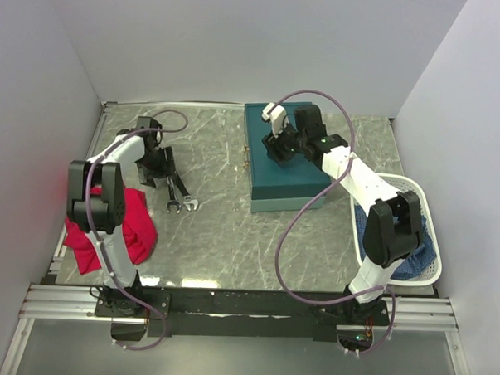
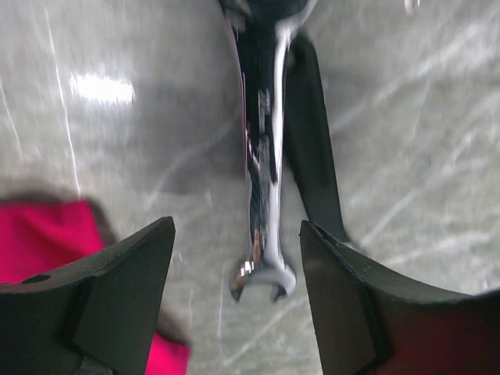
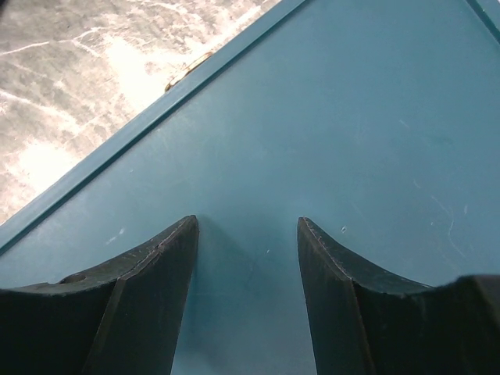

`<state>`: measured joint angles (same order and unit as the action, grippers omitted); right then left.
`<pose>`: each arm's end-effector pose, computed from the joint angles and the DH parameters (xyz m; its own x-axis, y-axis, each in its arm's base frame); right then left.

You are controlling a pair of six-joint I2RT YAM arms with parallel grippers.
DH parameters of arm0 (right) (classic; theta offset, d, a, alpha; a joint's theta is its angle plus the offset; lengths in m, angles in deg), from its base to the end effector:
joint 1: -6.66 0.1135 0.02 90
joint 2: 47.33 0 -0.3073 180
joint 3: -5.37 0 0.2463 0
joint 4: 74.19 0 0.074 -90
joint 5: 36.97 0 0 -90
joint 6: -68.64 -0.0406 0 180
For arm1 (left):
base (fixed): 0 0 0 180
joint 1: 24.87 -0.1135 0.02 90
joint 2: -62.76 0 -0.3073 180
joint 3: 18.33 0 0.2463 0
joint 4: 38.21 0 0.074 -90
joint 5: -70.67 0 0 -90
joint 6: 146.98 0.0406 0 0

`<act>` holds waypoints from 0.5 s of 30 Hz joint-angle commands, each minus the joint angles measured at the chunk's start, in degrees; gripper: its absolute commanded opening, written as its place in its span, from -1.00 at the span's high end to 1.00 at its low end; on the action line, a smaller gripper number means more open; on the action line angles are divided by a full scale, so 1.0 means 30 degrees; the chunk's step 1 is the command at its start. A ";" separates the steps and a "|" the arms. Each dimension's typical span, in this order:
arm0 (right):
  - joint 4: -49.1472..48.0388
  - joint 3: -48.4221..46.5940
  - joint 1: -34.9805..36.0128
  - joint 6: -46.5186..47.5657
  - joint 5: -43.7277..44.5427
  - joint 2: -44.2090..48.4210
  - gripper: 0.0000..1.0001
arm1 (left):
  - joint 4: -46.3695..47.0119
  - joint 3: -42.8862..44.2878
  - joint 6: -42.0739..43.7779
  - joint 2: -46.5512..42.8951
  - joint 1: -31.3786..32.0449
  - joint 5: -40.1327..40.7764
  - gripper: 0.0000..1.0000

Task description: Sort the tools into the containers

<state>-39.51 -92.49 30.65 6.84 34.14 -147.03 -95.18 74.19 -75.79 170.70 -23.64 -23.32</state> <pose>0.3677 0.1780 0.3416 -0.1851 -0.5717 -0.7993 -0.8054 0.5542 -0.2100 0.3866 -0.0111 0.2312 -0.9157 -0.3021 -0.2650 -0.2671 0.9503 -0.1603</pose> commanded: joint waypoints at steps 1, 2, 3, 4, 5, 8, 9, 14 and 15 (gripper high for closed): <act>0.1110 0.1084 0.0265 0.0295 0.0234 0.0947 -0.25 | 0.0521 0.1429 0.0409 0.1485 0.0320 0.0831 -0.40; 0.1080 0.1144 0.0237 0.0353 0.0263 0.1035 -0.25 | 0.0492 0.1576 0.0468 0.1752 0.0524 0.1180 -0.41; 0.1051 0.1232 0.0236 0.0441 0.0321 0.1065 -0.25 | 0.0492 0.1694 0.0527 0.2218 0.0671 0.1270 -0.43; 0.1022 0.1291 0.0236 0.0529 0.0380 0.1095 -0.25 | 0.0405 0.1956 0.0672 0.2455 0.0846 0.1271 -0.40; 0.0963 0.1349 0.0236 0.0588 0.0438 0.1153 -0.25 | 0.0404 0.2045 0.0761 0.2660 0.1080 0.2170 -0.38; 0.0788 0.1496 0.0236 0.0822 0.0614 0.1328 -0.25 | 0.0374 0.2222 0.0849 0.3277 0.1258 0.2471 -0.25; 0.0700 0.1554 0.0207 0.0880 0.0702 0.1387 -0.25 | 0.0375 0.2193 0.0907 0.3626 0.1258 0.2646 -0.21; 0.0348 0.2082 0.0090 0.1086 0.0849 0.1709 -0.25 | 0.0287 0.1228 0.1142 0.3981 0.1229 0.2327 0.28; 0.0348 0.2140 0.0032 0.1115 0.0849 0.1768 -0.25 | 0.0258 0.0994 0.1113 0.3923 0.1200 0.2239 0.31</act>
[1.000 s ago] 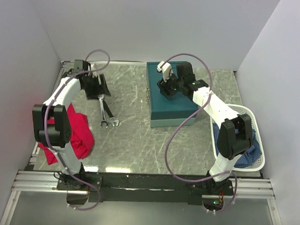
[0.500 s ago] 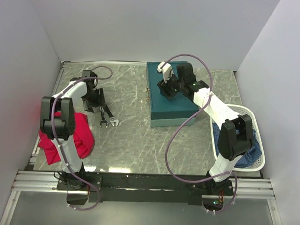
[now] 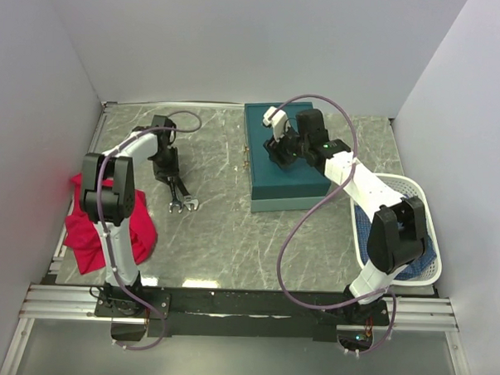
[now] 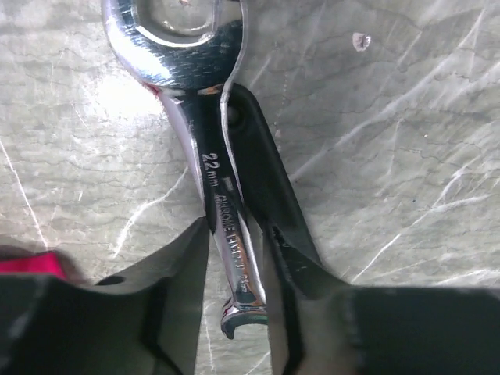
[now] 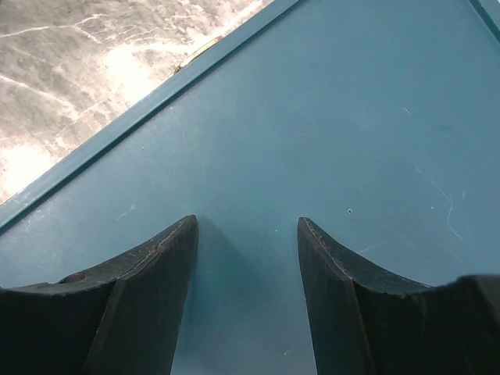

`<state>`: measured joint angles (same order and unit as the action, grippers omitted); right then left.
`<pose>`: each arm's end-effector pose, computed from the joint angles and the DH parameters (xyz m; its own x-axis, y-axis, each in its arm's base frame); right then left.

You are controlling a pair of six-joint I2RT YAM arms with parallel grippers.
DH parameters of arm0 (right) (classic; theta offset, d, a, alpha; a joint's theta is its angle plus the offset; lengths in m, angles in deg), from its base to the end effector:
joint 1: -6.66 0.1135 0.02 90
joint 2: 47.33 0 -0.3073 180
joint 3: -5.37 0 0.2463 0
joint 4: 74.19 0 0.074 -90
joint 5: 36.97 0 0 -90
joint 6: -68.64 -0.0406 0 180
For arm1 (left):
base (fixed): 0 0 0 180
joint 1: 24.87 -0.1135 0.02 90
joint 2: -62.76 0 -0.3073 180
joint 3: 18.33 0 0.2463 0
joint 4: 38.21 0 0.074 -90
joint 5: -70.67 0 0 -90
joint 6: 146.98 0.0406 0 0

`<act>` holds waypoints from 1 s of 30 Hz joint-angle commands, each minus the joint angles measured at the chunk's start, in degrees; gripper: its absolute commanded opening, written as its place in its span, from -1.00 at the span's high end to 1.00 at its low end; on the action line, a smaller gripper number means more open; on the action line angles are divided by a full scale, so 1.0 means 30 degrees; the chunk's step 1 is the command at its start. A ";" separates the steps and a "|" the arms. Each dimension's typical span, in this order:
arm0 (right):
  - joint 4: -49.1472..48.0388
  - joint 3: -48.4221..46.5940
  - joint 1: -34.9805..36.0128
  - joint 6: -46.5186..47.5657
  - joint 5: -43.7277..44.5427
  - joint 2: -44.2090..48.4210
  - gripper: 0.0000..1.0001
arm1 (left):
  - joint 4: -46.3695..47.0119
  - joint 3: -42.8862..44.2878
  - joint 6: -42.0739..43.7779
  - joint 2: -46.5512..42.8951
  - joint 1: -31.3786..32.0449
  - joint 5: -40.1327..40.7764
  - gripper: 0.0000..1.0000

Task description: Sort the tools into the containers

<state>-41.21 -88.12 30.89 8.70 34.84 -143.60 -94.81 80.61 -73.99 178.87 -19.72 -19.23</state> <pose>0.3513 0.1720 0.3412 -0.1502 -0.5895 -0.7937 -0.8043 0.5397 -0.2486 0.4209 -0.0379 0.2067 -0.9406 -0.2090 -0.2678 -0.1944 0.9776 -0.0802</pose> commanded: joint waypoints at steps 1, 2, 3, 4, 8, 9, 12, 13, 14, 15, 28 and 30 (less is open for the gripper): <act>0.0916 0.0771 -0.0078 0.0525 0.0616 0.0654 -0.25 | 0.0163 -0.1730 0.0574 0.1139 -0.0191 0.0295 0.43; 0.0887 0.0801 -0.0078 0.0525 0.0616 0.0712 -0.25 | 0.0192 -0.1997 0.0603 0.1139 -0.0337 0.0145 0.48; 0.0887 0.0830 -0.0136 0.0554 0.0616 0.0742 -0.25 | 0.0308 -0.2232 0.0691 0.1168 -0.0455 -0.0176 0.57; 0.0887 0.0801 -0.0195 0.0555 0.0645 0.0713 -0.25 | 0.0368 -0.2524 0.0923 0.1168 -0.0572 -0.0759 0.93; 0.1091 0.0509 -0.0195 0.0613 0.0733 0.0654 -0.25 | -0.0011 -0.1914 0.1159 0.1139 -0.1478 -0.2340 0.98; 0.1150 0.0392 -0.0195 0.0642 0.0733 0.0625 -0.25 | -0.0216 -0.1709 0.1160 0.0762 -0.1626 -0.2521 0.98; 0.1267 0.0069 -0.0195 0.0672 0.0879 0.0624 -0.25 | -0.0948 -0.0947 0.1481 -0.0932 -0.2213 -0.3867 0.98; 0.1296 -0.0076 -0.0195 0.0701 0.0938 0.0654 -0.25 | -0.1356 -0.0626 0.1830 -0.1405 -0.2301 -0.4683 0.98; 0.1326 -0.0107 -0.0166 0.0730 0.0996 0.0683 -0.25 | -0.1621 -0.0362 0.1979 -0.1787 -0.2331 -0.5532 0.98; 0.1355 -0.0136 -0.0195 0.0818 0.1200 0.0712 -0.25 | -0.1798 -0.0127 0.2096 -0.2400 -0.2331 -0.6353 0.98; -0.1192 -0.0106 -0.0809 -0.0176 0.7438 0.2205 -0.30 | 0.2412 0.4384 -0.0476 -0.3607 -0.0081 -1.5704 0.98; -0.1223 -0.0427 -0.1131 -0.0672 0.8611 0.2352 -0.39 | 0.3584 0.5899 -0.1673 -0.2966 0.0654 -1.5765 0.98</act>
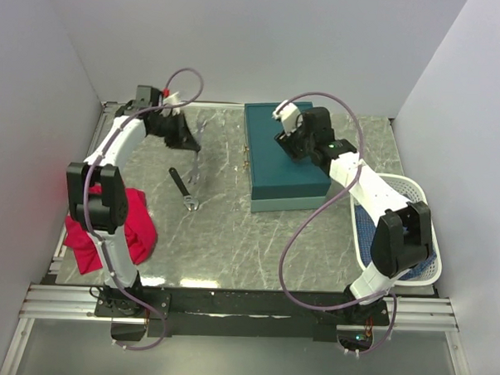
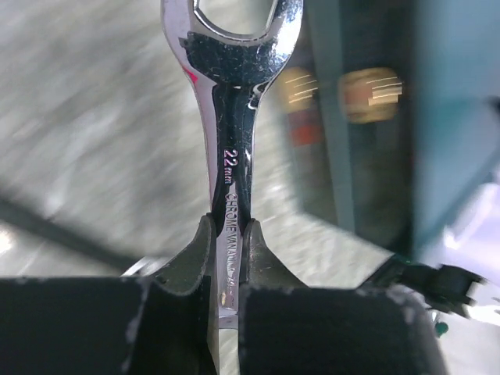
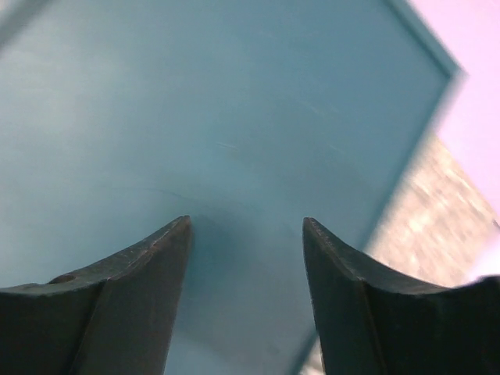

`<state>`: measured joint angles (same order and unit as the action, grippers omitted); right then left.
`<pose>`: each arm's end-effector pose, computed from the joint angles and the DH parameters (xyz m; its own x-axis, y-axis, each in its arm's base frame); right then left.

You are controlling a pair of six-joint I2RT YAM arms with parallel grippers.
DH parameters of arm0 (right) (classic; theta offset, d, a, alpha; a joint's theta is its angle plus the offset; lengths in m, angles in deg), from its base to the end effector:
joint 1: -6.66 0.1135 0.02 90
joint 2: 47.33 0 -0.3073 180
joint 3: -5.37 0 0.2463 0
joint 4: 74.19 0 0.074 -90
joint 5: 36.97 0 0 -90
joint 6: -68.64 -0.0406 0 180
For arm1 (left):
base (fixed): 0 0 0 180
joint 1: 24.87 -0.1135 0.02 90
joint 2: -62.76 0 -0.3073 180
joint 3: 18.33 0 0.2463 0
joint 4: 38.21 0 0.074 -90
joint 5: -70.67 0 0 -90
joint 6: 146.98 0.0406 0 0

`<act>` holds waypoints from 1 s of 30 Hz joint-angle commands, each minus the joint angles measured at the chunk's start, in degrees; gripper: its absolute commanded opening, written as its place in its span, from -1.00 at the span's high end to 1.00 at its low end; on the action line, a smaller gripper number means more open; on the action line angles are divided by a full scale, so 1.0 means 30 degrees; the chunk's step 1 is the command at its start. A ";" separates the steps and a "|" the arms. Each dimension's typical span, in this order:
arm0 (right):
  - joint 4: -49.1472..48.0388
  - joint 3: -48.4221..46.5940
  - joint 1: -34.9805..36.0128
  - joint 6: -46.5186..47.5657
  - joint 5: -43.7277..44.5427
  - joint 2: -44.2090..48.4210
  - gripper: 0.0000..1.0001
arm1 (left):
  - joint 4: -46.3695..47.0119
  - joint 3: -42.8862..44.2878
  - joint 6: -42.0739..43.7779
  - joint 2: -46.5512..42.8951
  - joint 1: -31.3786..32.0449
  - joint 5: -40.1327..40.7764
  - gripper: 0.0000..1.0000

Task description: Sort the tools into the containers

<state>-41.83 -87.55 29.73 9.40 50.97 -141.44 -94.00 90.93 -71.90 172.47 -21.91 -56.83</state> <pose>0.3525 0.1517 0.3516 -0.2226 -0.6503 -0.7263 -0.6202 0.6692 -0.4092 0.4271 -0.0468 0.3126 -0.8998 -0.1580 -0.4067 0.1523 0.7598 -0.6321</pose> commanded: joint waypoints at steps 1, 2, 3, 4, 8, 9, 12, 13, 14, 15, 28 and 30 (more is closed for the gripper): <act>-0.1019 -0.0735 -0.1211 -0.1170 0.3585 0.1806 -0.50 | 0.3698 0.3080 -0.2903 -0.0480 0.2024 -0.3466 0.98; -0.0961 -0.0794 -0.1505 -0.1840 0.3879 0.1924 -0.53 | 0.4021 0.3725 -0.3488 0.0307 0.2291 -0.3613 0.98; -0.0873 -0.1085 -0.1856 -0.2339 0.3969 0.2012 -0.54 | 0.4459 0.4978 -0.4683 0.0691 0.2584 -0.3731 0.98; -0.0350 -0.1291 -0.2585 -0.2953 0.4057 0.2129 -0.59 | 0.5044 0.5687 -0.5130 0.1101 0.3225 -0.3616 0.98; 0.1877 -0.2492 -0.4406 -0.5416 0.3065 0.2276 -0.61 | 0.6510 0.8240 -0.6360 0.2450 0.4402 -0.3379 0.98; 0.2230 -0.2581 -0.4612 -0.5537 0.2365 0.2306 -0.61 | 0.7037 0.8591 -0.7468 0.2656 0.4519 -0.3554 0.98; 0.2936 -0.2000 -0.5141 -0.5684 0.1366 0.2714 -0.60 | 0.9348 0.8247 -0.9955 0.3418 0.4988 -0.4811 0.98; 0.2994 -0.1764 -0.5199 -0.5684 0.1159 0.3093 -0.60 | 1.0255 0.7895 -1.0839 0.3623 0.5163 -0.5541 0.98; 0.3053 -0.1529 -0.5200 -0.5684 0.1041 0.3329 -0.59 | 1.2150 0.7601 -1.1718 0.4060 0.5252 -0.6099 0.98; 0.3082 -0.1092 -0.5200 -0.5742 0.0837 0.3737 -0.59 | 1.2923 0.7192 -1.3496 0.4296 0.5311 -0.6859 0.98; 0.2585 0.1286 -0.5200 -0.6299 -0.0629 0.5177 -0.57 | 1.0125 0.7569 -1.3867 0.5441 0.6249 -0.3328 0.98; 0.2643 0.1082 -0.5200 -0.6358 -0.0893 0.5032 -0.57 | 1.0059 0.7774 -1.3690 0.5733 0.6336 -0.3263 0.98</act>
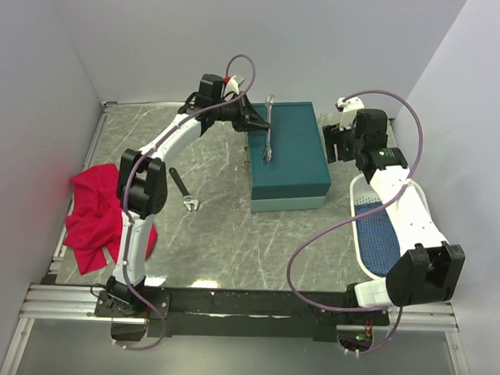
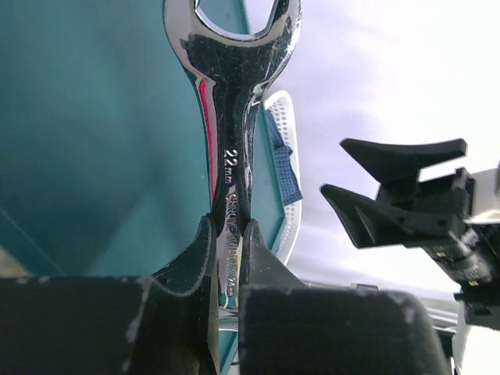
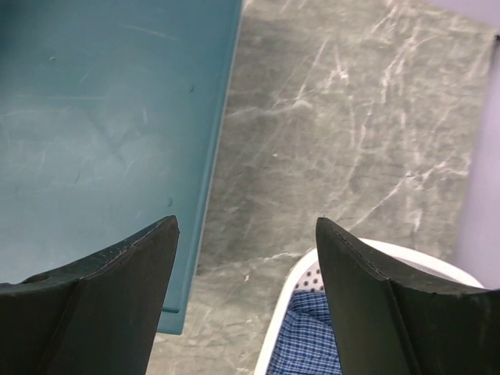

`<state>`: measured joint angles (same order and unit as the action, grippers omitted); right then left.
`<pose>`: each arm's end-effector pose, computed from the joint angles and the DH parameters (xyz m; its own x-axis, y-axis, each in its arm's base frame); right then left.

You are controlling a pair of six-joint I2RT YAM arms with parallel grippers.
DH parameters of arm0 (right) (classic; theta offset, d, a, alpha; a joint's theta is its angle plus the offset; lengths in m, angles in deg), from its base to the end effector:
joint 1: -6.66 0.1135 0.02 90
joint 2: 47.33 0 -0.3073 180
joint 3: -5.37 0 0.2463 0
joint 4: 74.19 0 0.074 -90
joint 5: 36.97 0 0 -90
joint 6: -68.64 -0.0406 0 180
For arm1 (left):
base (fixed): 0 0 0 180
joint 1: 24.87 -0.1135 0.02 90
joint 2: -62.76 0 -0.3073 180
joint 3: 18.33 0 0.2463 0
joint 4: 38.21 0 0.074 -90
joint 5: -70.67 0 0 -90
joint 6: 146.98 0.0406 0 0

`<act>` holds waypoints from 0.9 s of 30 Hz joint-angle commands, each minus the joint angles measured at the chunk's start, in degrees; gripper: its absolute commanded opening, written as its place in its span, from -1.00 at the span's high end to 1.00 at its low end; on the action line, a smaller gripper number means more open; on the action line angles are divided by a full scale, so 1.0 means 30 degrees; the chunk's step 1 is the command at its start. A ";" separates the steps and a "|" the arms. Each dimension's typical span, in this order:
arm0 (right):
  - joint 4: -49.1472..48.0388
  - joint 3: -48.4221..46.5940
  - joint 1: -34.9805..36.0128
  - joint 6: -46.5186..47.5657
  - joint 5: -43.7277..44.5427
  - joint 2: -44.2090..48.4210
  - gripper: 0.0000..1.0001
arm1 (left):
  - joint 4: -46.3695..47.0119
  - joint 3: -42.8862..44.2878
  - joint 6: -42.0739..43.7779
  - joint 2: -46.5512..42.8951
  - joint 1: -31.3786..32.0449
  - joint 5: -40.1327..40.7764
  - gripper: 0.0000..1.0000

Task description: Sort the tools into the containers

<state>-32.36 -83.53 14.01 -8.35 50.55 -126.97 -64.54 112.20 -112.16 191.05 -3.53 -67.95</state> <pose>0.3016 0.0407 0.3938 -0.4833 -0.2891 -0.8263 -0.2800 0.9454 -0.1670 0.4999 -0.2280 0.3232 -0.9384 -0.2160 -0.2698 0.1896 0.3312 -0.9243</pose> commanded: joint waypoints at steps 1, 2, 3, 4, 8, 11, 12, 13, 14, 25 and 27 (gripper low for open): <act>-0.0366 -0.0318 0.0039 -0.0442 -0.0813 0.0149 -0.57 | 0.0964 0.0656 -0.0444 -0.0313 0.0355 0.0300 0.93; -0.0307 -0.0406 0.0039 -0.0384 -0.0843 0.0091 -0.57 | 0.1290 0.0569 -0.0677 -0.0167 0.0414 -0.0049 0.82; -0.0248 -0.0494 0.0039 -0.0355 -0.0814 -0.0055 -0.56 | 0.1438 0.0597 -0.0709 -0.0078 0.0560 -0.0082 0.52; -0.0132 -0.0495 0.0039 -0.0325 -0.0814 -0.0114 -0.57 | 0.1469 0.0597 -0.0709 -0.0020 0.0619 -0.0053 0.34; -0.0159 -0.0553 0.0039 -0.0354 -0.0814 -0.0291 -0.57 | 0.1965 0.0422 -0.0972 0.0040 0.0766 -0.0170 -0.07; -0.0335 -0.0728 0.0068 -0.0558 -0.1018 -0.0524 -0.56 | 0.2379 0.0304 -0.0944 -0.0077 0.0679 -0.0697 -0.18; -0.0365 -0.0816 0.0039 -0.0646 -0.1135 -0.0670 -0.56 | 0.2232 0.0391 -0.0827 -0.0136 0.0650 -0.0552 -0.22; -0.0423 -0.0933 0.0097 -0.0676 -0.1484 -0.0759 -0.56 | 0.2231 0.0363 -0.0768 -0.0194 0.0591 -0.0609 -0.22; -0.0481 -0.1195 0.0097 -0.0793 -0.1691 -0.0875 -0.56 | 0.2289 0.0363 -0.0710 -0.0427 0.0533 -0.0638 -0.23; -0.1301 -0.5003 0.3142 -0.1320 -0.3684 -0.5004 -0.43 | -0.3065 -0.1538 0.5142 -0.4966 -0.2747 0.2313 -0.40; -0.1303 -0.6232 0.3582 -0.1613 -0.3250 -0.6201 -0.42 | -0.5992 -0.2125 0.7984 -0.6051 -0.3098 0.5850 -0.47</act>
<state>-33.54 -95.68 22.45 -10.99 41.52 -140.57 -70.92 107.71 -103.11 182.76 -10.00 -63.60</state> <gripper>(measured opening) 0.715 0.701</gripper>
